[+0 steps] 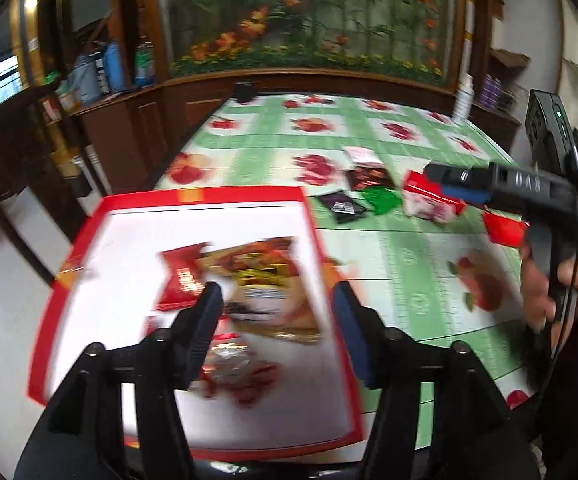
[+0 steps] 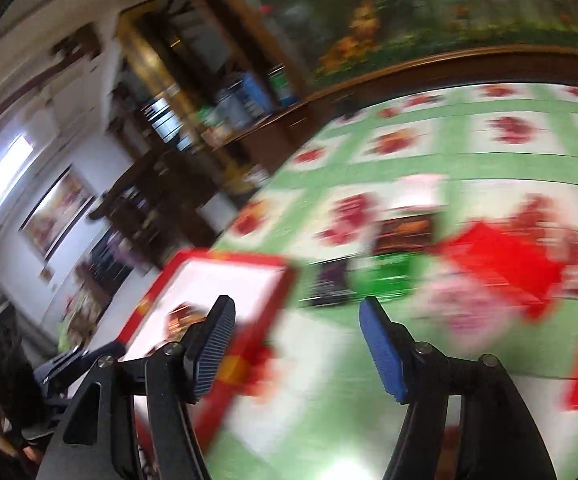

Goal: Organize snacks

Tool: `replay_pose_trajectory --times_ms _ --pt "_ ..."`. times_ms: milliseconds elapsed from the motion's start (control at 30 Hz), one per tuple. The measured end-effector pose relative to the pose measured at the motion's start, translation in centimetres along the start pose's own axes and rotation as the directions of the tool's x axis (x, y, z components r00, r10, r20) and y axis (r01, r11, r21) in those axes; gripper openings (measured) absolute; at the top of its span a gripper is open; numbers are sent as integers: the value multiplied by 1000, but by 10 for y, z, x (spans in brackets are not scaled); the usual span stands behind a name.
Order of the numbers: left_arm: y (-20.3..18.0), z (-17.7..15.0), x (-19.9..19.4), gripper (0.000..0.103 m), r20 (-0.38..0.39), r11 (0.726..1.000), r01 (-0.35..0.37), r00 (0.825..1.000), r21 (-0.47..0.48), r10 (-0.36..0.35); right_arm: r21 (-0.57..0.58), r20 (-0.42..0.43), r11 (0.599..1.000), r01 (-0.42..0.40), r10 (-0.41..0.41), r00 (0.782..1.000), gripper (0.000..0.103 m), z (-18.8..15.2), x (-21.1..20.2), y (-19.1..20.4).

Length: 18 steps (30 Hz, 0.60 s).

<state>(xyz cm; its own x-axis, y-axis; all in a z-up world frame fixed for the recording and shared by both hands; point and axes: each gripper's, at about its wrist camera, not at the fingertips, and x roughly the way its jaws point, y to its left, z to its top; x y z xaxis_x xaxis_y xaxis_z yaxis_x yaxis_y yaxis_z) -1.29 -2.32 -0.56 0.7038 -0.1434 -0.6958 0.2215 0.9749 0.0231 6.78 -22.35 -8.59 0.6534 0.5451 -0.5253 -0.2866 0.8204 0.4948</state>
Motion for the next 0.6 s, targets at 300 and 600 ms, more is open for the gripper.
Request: replay_pose_trajectory --times_ms 300,600 --pt "-65 25 32 72 -97 996 64 994 56 -58 295 107 943 156 -194 975 75 16 -105 -152" --pt "-109 5 56 72 -204 988 123 974 92 -102 341 101 921 189 -235 967 75 27 -108 -190"
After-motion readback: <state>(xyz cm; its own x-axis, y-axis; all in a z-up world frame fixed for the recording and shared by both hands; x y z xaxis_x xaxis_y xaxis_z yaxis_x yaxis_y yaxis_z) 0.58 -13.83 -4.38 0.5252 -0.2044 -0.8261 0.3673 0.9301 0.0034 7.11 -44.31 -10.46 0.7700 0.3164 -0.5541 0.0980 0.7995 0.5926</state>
